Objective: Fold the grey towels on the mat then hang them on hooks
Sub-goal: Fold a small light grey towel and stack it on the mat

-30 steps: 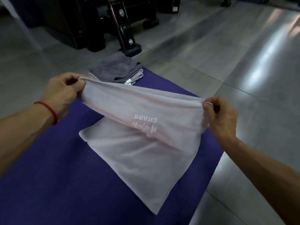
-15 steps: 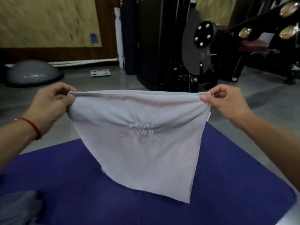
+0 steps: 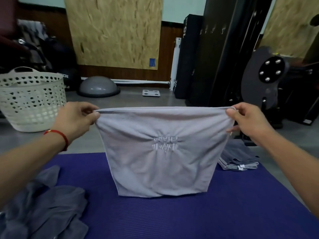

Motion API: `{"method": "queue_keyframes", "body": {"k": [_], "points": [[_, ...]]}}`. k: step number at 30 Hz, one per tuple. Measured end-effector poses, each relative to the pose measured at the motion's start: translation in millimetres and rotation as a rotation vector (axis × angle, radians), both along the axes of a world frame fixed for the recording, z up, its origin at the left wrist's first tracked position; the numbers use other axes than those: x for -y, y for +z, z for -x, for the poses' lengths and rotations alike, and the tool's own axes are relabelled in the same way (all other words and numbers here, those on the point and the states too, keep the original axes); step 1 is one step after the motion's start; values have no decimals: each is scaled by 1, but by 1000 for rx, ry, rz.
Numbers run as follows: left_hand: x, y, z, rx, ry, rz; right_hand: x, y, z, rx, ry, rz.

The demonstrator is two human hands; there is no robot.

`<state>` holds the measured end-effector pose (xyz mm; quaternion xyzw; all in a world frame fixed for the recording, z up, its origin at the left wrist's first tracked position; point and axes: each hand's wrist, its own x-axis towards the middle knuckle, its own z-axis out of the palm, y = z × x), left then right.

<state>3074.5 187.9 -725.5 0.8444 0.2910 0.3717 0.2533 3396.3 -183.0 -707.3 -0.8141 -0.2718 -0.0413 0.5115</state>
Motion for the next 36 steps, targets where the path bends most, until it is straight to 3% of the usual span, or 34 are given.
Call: {"method": "queue_keyframes", "body": {"k": [4, 7, 13, 16, 19, 22, 25, 26, 29, 31, 36], "points": [[-14, -11, -38, 62, 65, 386, -38, -20, -19, -81, -20, 44], [-28, -12, -67, 231, 45, 596, -59, -20, -31, -35, -57, -31], [-54, 21, -94, 231, 46, 420, -69, 4, -54, 90, -59, -165], [-42, 27, -92, 371, -124, 416, -59, -4, -52, 83, -28, -267], [-17, -6, -63, 359, -295, 356, -27, -34, -43, 25, 34, -273], [14, -98, -12, 125, -424, 337, 17, -95, -31, -92, 183, -35], [54, -210, 49, -139, -466, 599, 58, -176, -9, -149, 353, 338], [64, -244, 67, -243, -472, 602, 71, -203, 1, -136, 406, 513], [91, -316, 110, -583, -542, 422, 98, -267, 27, -70, 591, 1029], [103, -341, 126, -605, -600, 249, 104, -289, 44, -17, 700, 1257], [123, -360, 159, -645, -771, -104, 127, -309, 82, 55, 805, 1461]]}}
